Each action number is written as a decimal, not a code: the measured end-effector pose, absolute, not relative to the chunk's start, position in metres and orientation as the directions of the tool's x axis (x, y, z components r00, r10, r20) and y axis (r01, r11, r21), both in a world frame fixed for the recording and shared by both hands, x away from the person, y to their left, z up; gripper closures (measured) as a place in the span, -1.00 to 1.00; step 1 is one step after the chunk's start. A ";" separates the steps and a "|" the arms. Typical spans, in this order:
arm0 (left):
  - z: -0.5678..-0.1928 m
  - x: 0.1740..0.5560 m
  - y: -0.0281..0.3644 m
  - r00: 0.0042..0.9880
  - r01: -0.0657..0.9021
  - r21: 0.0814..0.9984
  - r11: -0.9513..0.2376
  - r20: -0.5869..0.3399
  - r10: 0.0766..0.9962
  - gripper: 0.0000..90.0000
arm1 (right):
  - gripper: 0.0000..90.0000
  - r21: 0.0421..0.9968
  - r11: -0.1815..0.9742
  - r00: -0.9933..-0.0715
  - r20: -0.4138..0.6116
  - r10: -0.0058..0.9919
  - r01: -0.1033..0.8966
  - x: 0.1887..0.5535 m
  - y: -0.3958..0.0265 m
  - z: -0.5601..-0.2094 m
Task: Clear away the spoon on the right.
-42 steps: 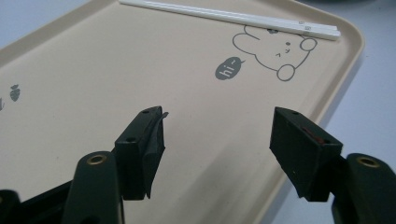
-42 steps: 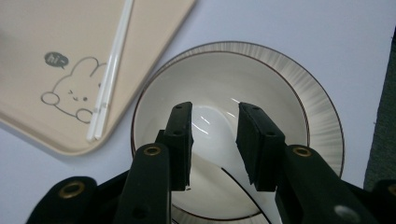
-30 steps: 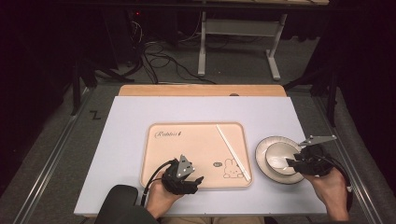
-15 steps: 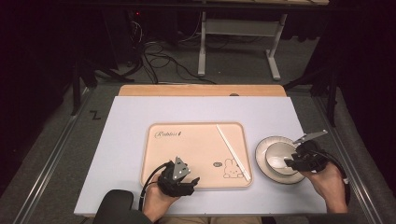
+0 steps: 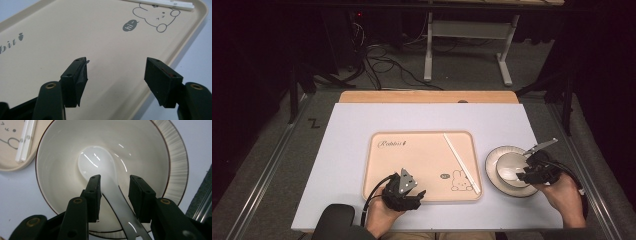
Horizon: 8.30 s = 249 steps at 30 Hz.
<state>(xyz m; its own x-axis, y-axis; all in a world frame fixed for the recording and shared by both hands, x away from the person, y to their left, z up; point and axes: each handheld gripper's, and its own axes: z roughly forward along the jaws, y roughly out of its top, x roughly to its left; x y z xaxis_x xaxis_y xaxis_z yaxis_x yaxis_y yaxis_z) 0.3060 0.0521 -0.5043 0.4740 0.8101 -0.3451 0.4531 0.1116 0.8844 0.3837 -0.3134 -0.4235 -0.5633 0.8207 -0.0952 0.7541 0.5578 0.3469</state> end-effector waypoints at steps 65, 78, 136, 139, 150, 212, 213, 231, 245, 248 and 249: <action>-0.503 0.306 0.054 0.476 0.443 0.888 0.120 -0.346 0.808 -0.22 | 0.91 0.477 0.502 -0.558 -0.029 0.829 0.721 0.373 -0.325 -0.401; -0.502 0.306 0.054 0.472 0.446 0.886 0.130 -0.356 0.807 -0.22 | 0.91 0.526 0.486 -0.563 -0.016 0.827 0.698 0.367 -0.321 -0.389; -0.502 0.308 0.053 0.485 0.439 0.892 0.105 -0.334 0.808 -0.23 | 0.91 0.482 0.616 -0.645 -0.129 0.754 0.624 0.393 -0.200 -0.416; -0.502 0.305 0.054 0.493 0.433 0.896 0.096 -0.325 0.807 -0.22 | 0.91 0.464 0.612 -0.627 -0.143 0.765 0.640 0.401 -0.195 -0.418; -0.501 0.307 0.054 0.487 0.445 0.889 0.109 -0.342 0.803 -0.22 | 0.91 0.405 0.589 -0.580 -0.161 0.799 0.699 0.427 -0.185 -0.431; -0.499 0.299 0.039 0.545 0.368 0.922 0.118 -0.317 0.776 -0.20 | 0.86 0.347 0.451 -0.469 -0.035 0.882 0.822 0.493 -0.156 -0.474; -0.499 0.299 0.040 0.545 0.370 0.922 0.114 -0.315 0.777 -0.20 | 0.84 0.349 0.448 -0.468 -0.029 0.883 0.823 0.494 -0.157 -0.474; -0.501 0.301 0.040 0.531 0.374 0.920 0.113 -0.313 0.787 -0.19 | 0.20 0.370 0.500 -0.493 -0.120 0.862 0.783 0.486 -0.163 -0.463; -0.495 0.304 0.048 0.499 0.382 0.913 0.141 -0.332 0.800 -0.19 | 0.22 0.578 0.498 -0.580 -0.052 0.813 0.646 0.410 -0.207 -0.411; -0.494 0.304 0.049 0.497 0.389 0.910 0.141 -0.336 0.800 -0.19 | 0.22 0.622 0.476 -0.586 -0.034 0.810 0.622 0.396 -0.223 -0.406; -0.494 0.305 0.049 0.496 0.388 0.910 0.148 -0.341 0.798 -0.19 | 0.23 0.632 0.472 -0.586 -0.034 0.809 0.614 0.392 -0.228 -0.406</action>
